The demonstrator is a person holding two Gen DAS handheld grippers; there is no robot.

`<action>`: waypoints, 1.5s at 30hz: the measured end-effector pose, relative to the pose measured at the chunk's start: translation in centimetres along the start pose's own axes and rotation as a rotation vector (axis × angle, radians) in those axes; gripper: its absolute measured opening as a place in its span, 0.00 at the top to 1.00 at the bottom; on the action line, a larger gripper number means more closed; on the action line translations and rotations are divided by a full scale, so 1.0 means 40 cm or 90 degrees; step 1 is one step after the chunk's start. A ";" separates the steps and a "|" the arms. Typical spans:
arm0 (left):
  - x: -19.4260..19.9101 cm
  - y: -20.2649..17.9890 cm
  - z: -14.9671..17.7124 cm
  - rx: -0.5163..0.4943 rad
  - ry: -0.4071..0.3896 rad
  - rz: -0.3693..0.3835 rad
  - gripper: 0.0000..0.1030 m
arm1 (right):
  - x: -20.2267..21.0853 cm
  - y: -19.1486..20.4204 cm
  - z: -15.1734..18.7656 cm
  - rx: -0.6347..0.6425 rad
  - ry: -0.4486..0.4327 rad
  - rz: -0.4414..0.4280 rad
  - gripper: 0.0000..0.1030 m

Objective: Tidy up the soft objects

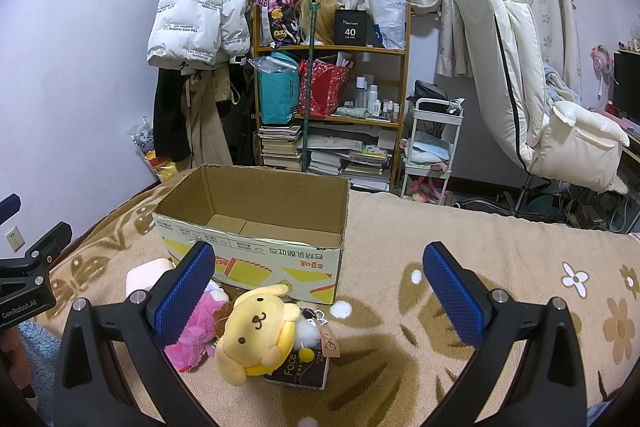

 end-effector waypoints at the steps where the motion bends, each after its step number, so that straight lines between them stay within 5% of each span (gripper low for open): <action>1: 0.000 0.000 -0.001 0.000 0.000 0.000 0.01 | 0.000 0.000 0.000 0.000 0.000 0.000 0.00; 23: -0.021 0.010 -0.002 0.006 0.023 -0.018 0.01 | -0.005 0.004 -0.001 -0.001 0.004 0.001 0.00; 45: -0.252 0.031 -0.011 0.037 0.167 -0.032 0.01 | -0.149 0.041 0.029 0.021 0.094 0.008 0.00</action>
Point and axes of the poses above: each gripper's, at about its wrist camera, not at the fingertips, and x roughly against the way its jaws point, y to its left, z to its underside, the point moved 1 cm from there along -x, roughly the way its jaws point, and after that the axes turned 8 degrees about -x, right-handed, at the moved point
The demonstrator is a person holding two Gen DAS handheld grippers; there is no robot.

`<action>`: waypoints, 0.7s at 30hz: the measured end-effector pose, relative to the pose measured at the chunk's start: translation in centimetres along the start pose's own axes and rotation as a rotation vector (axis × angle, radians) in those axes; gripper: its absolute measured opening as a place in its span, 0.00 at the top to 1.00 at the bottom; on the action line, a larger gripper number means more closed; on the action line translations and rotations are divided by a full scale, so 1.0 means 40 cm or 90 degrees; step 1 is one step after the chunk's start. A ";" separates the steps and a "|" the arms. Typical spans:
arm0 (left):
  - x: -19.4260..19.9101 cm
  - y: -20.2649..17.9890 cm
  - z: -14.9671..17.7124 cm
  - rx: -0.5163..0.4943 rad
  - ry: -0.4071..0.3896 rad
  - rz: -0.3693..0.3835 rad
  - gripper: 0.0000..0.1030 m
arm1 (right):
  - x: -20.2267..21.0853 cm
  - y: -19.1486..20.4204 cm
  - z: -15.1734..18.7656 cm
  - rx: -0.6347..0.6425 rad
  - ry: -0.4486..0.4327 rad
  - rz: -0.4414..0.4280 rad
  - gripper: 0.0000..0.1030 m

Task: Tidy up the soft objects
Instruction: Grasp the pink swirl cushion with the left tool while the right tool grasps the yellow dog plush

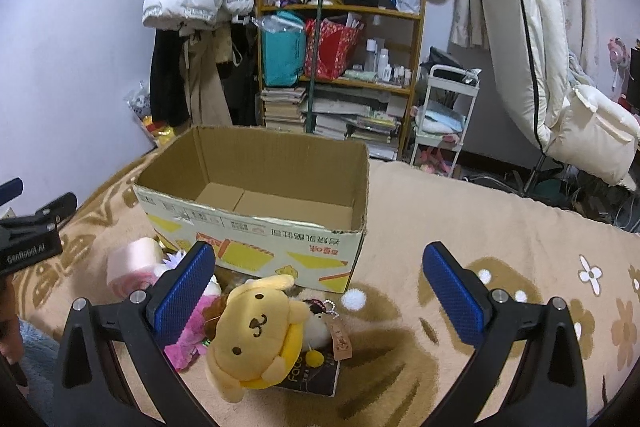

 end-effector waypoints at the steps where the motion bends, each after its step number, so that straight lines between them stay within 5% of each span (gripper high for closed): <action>1: -0.011 -0.003 -0.001 -0.001 0.004 0.000 0.01 | -0.007 0.002 0.003 0.000 0.006 -0.001 0.00; 21: -0.164 -0.062 0.051 0.024 0.137 0.123 0.01 | -0.132 0.029 0.043 0.002 0.115 -0.035 0.00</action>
Point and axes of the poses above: each gripper's, at about its wrist camera, not at the fingertips, and x roughly against the way its jaws point, y to its left, z to its underside, the point moved 1 cm from there along -x, roughly the way its jaws point, and after that the axes turned 8 degrees about -x, right-handed, at the moved point
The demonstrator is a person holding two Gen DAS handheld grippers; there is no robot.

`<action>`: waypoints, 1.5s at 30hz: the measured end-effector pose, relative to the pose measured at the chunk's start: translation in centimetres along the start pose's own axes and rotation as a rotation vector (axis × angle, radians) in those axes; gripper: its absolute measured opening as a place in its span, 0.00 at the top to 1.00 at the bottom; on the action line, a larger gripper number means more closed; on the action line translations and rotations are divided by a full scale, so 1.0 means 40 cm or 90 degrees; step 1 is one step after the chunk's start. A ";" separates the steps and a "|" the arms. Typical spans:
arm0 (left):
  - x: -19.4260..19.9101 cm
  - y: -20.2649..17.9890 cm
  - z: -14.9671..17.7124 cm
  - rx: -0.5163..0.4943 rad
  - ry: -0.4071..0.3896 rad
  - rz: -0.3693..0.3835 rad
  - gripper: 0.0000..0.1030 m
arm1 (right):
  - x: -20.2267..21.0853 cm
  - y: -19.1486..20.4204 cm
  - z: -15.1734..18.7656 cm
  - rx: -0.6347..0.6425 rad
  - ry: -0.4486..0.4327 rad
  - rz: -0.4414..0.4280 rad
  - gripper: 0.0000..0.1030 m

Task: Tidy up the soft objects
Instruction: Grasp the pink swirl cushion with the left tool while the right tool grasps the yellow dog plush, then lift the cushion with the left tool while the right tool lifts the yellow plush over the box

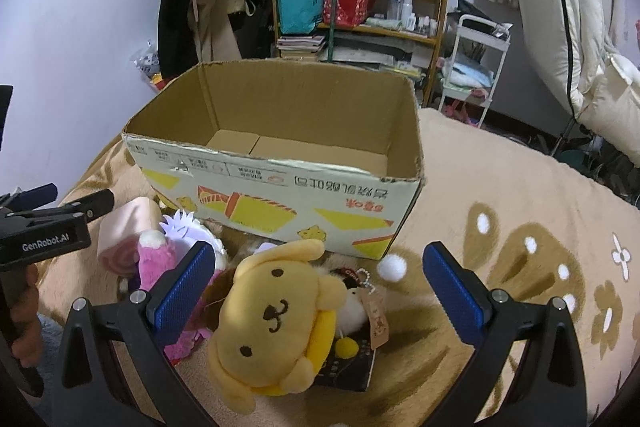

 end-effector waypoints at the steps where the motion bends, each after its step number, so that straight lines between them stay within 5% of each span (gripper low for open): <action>1: -0.007 -0.004 0.001 -0.001 0.004 0.005 0.01 | -0.003 -0.001 0.001 0.000 0.004 -0.003 0.00; 10: -0.017 -0.043 0.006 -0.045 0.000 0.011 0.01 | -0.037 0.014 0.011 0.023 0.035 -0.017 0.00; 26: -0.080 -0.058 0.017 -0.050 0.051 0.044 0.01 | -0.087 0.016 0.025 0.019 0.095 -0.045 0.27; 38: -0.109 -0.048 0.031 -0.002 0.096 0.122 0.25 | -0.092 0.020 0.035 0.012 0.119 -0.070 0.38; 45: -0.086 -0.068 0.035 -0.033 0.077 0.095 0.34 | -0.093 0.021 0.039 0.011 0.123 -0.072 0.40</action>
Point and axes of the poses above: each gripper's, at about its wrist camera, not at the fingertips, and x roughly against the way its jaws point, y to its left, z to its underside, the point moved 1 cm from there along -x, roughly the way its jaws point, and after that the axes turned 8 degrees about -x, right-handed, at the moved point
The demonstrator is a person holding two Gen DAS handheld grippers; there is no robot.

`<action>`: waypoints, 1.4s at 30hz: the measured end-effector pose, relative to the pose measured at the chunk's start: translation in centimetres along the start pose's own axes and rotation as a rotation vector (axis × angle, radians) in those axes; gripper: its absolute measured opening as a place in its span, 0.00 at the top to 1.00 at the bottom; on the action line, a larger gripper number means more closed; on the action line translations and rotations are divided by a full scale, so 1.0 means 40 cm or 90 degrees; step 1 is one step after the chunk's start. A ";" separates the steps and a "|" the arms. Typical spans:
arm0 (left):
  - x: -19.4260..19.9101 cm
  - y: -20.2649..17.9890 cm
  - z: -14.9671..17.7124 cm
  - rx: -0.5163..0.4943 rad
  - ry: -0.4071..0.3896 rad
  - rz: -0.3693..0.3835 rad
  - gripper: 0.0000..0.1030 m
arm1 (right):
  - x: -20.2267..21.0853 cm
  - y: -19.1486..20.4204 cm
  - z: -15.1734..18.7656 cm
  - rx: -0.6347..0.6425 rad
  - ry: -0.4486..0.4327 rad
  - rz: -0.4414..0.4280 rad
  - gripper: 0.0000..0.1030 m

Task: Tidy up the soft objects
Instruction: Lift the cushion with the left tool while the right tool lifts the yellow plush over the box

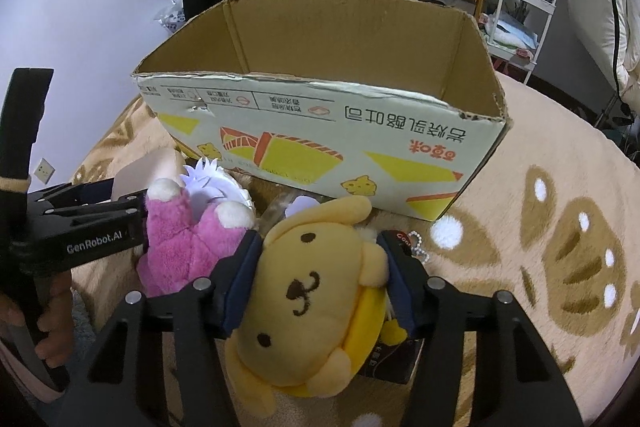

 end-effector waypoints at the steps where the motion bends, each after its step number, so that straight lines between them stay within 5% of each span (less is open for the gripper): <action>1: 0.004 -0.004 0.001 -0.005 -0.001 -0.004 0.36 | 0.002 -0.001 -0.001 -0.003 0.000 0.001 0.40; 10: 0.037 -0.014 0.008 -0.023 -0.020 -0.021 0.56 | 0.045 -0.015 -0.001 -0.017 -0.039 0.019 0.41; 21: 0.154 -0.038 0.027 -0.057 -0.114 -0.062 0.58 | 0.141 -0.017 -0.008 -0.010 -0.135 0.046 0.42; 31: 0.300 -0.068 0.049 -0.084 -0.271 -0.100 0.58 | 0.252 -0.022 -0.014 -0.022 -0.258 0.058 0.43; 42: 0.392 -0.108 0.019 -0.114 -0.369 -0.108 0.57 | 0.320 -0.026 -0.076 -0.030 -0.365 0.037 0.43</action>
Point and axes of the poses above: each gripper's, at about its wrist camera, not at the fingertips, and x roughly against the way its jaws point, y to its left, z to its underside, the point moved 1 cm from there along -x, roughly the way its jaws point, and after that the axes turned 8 degrees about -x, right-handed, at the moved point
